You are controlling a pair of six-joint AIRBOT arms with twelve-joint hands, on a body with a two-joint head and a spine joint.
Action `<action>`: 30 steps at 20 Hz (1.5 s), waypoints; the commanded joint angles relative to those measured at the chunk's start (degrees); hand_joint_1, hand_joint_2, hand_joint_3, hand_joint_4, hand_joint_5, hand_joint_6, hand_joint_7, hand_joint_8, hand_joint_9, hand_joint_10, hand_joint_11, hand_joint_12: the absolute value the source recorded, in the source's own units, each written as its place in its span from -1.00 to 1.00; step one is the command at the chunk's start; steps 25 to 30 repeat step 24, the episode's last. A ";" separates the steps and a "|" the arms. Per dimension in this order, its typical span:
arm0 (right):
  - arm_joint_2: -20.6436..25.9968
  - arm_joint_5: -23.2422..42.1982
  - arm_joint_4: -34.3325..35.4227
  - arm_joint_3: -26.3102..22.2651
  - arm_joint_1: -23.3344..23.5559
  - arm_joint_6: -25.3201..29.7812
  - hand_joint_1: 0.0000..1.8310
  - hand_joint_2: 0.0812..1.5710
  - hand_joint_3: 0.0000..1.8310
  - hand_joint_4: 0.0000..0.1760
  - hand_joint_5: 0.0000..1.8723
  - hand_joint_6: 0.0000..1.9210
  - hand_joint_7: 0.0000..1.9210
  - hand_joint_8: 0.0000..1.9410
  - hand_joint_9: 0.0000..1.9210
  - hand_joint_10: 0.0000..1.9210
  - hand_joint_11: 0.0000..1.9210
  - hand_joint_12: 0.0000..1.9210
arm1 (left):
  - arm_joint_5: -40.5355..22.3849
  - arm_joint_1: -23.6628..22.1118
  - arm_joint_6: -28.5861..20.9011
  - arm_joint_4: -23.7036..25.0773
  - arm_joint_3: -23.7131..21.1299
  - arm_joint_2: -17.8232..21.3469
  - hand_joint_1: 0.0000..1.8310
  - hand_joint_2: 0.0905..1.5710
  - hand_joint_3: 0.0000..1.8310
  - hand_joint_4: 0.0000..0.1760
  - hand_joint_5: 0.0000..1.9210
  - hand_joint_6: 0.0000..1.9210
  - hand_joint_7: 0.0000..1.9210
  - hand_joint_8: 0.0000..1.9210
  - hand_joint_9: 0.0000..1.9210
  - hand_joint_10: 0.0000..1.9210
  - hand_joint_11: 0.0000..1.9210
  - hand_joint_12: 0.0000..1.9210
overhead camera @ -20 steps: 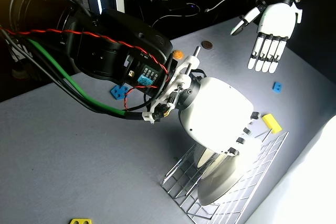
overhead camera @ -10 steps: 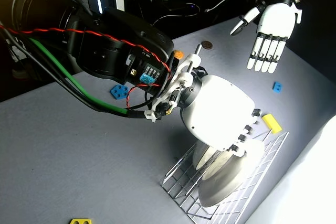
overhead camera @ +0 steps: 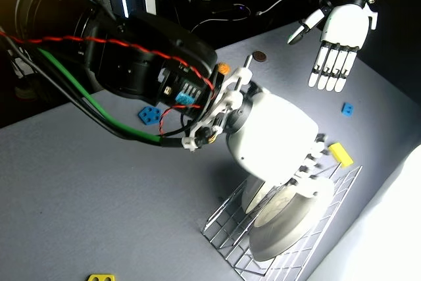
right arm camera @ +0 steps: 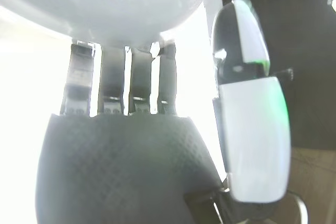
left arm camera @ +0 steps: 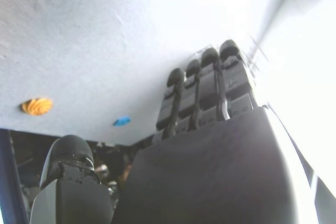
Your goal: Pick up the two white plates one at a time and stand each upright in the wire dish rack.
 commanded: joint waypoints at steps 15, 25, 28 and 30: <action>8.41 2.75 -0.67 -11.03 4.19 -25.22 -0.47 0.33 -0.99 -1.00 -1.00 -1.00 -1.00 -1.00 -1.00 -1.00 -1.00 -1.00 | -11.00 -1.07 1.35 -2.14 -0.97 0.30 -1.00 0.26 -1.00 -1.00 -0.98 -1.00 -1.00 -1.00 -1.00 -1.00 -1.00 -1.00; 14.15 21.54 -57.84 -21.25 -4.33 -1.97 -0.33 0.37 -0.99 -1.00 -0.88 -0.99 -0.89 -1.00 -0.92 -1.00 -1.00 -0.46 | -10.84 -1.50 1.26 -0.13 -4.86 1.07 -1.00 0.25 -1.00 -1.00 -0.89 -0.99 -0.94 -0.99 -0.98 -1.00 -1.00 -1.00; 14.15 21.54 -57.84 -21.25 -4.33 -1.97 -0.33 0.37 -0.99 -1.00 -0.88 -0.99 -0.89 -1.00 -0.92 -1.00 -1.00 -0.46 | -10.84 -1.50 1.26 -0.13 -4.86 1.07 -1.00 0.25 -1.00 -1.00 -0.89 -0.99 -0.94 -0.99 -0.98 -1.00 -1.00 -1.00; 14.15 21.54 -57.84 -21.25 -4.33 -1.97 -0.33 0.37 -0.99 -1.00 -0.88 -0.99 -0.89 -1.00 -0.92 -1.00 -1.00 -0.46 | -10.84 -1.50 1.26 -0.13 -4.86 1.07 -1.00 0.25 -1.00 -1.00 -0.89 -0.99 -0.94 -0.99 -0.98 -1.00 -1.00 -1.00</action>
